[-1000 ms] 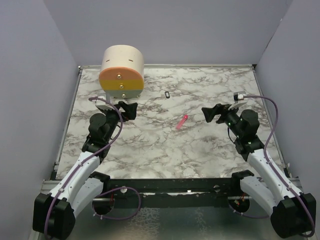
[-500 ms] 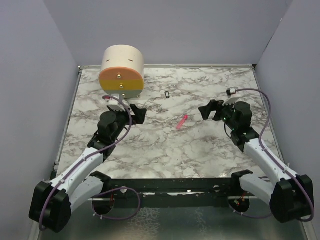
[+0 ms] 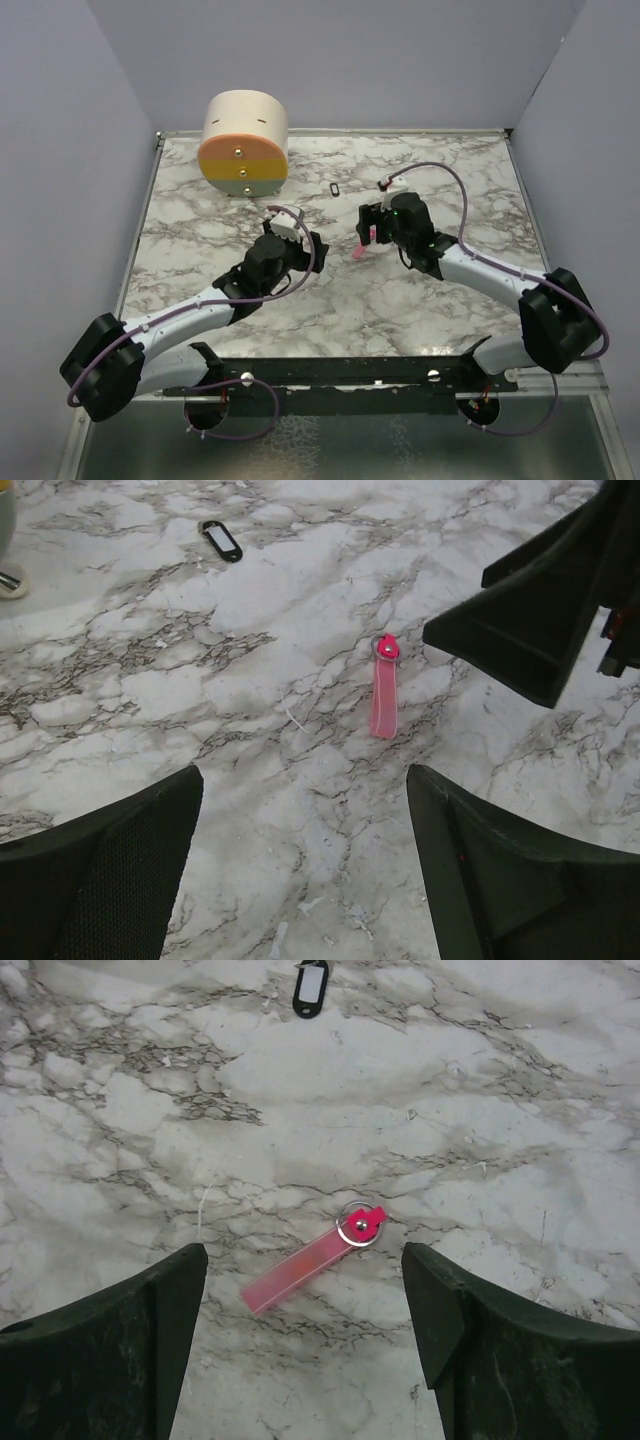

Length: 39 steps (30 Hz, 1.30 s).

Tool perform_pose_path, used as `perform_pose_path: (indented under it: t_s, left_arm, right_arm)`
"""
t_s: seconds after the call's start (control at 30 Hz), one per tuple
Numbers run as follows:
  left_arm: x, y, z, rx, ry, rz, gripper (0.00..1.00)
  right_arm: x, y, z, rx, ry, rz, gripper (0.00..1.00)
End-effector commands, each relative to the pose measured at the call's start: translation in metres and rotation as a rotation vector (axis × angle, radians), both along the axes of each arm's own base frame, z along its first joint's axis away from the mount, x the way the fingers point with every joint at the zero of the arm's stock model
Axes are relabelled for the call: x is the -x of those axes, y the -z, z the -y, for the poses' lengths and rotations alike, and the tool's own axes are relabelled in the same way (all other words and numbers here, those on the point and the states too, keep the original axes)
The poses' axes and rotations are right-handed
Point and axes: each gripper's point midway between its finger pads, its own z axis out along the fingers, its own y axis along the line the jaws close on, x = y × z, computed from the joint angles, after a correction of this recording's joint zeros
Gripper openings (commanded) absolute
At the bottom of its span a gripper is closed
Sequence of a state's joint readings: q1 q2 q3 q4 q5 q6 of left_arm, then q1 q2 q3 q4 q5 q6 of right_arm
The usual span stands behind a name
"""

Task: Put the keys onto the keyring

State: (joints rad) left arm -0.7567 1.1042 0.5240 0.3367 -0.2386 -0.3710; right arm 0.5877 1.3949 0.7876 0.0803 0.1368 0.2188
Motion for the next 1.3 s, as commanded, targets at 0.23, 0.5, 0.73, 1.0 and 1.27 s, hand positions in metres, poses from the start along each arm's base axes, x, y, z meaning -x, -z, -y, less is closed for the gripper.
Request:
perform_pose_path:
  t_s: [0.23, 0.5, 0.73, 1.0, 1.27]
  left_arm:
    - [0.003, 0.034, 0.034, -0.088, -0.019, 0.012, 0.72]
    - [-0.003, 0.053, 0.058, -0.131, 0.0, 0.005, 0.72]
    - [-0.006, 0.061, 0.071, -0.15, 0.02, 0.003, 0.72]
    - [-0.005, 0.058, 0.07, -0.149, 0.019, 0.01, 0.72]
    - [-0.004, 0.061, 0.067, -0.155, 0.014, 0.008, 0.71]
  right_arm:
    - [-0.028, 0.031, -0.01, 0.156, 0.079, -0.038, 0.42]
    - [-0.035, 0.061, -0.012, 0.23, 0.092, -0.105, 0.32]
    - [-0.038, 0.085, -0.011, 0.275, 0.106, -0.151, 0.23]
    - [-0.04, 0.1, -0.012, 0.306, 0.106, -0.188, 0.2]
    - [-0.04, 0.109, -0.009, 0.338, 0.125, -0.215, 0.06]
